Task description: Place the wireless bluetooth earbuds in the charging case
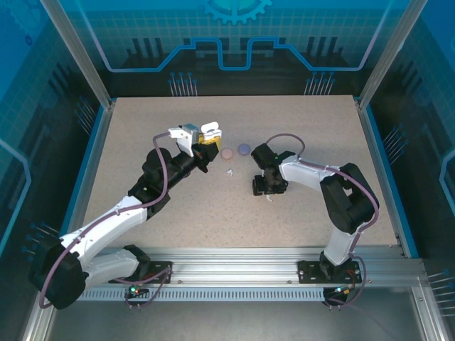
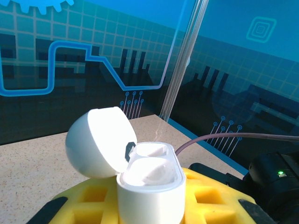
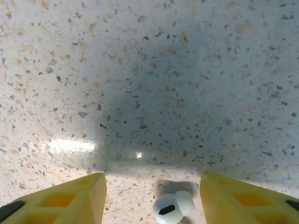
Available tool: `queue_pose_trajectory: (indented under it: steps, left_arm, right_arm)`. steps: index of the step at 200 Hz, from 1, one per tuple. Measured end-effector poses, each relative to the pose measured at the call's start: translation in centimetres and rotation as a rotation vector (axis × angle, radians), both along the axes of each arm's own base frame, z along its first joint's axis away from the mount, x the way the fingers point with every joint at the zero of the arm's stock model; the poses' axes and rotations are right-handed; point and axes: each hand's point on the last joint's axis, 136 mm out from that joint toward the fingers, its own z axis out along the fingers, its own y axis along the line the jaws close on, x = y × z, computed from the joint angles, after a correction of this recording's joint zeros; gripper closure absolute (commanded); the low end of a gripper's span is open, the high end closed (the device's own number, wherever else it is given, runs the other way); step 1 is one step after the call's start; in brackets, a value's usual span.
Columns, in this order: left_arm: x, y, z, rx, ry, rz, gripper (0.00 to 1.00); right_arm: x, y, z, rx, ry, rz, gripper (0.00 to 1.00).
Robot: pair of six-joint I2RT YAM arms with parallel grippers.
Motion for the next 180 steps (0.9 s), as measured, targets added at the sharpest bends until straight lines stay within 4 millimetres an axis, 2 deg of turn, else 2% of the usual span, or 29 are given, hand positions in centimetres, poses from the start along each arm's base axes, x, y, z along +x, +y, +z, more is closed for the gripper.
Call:
queue_pose_trajectory:
  steps: [67, 180]
  left_arm:
    - [0.0, 0.0, 0.0, 0.001, 0.001, 0.000, 1.00]
    - [0.0, 0.0, -0.1, 0.002, 0.003, -0.001, 1.00]
  right_arm:
    - [-0.5, -0.8, -0.9, -0.034, 0.022, 0.034, 0.48]
    - [-0.5, -1.1, -0.9, -0.053, 0.017, 0.054, 0.56]
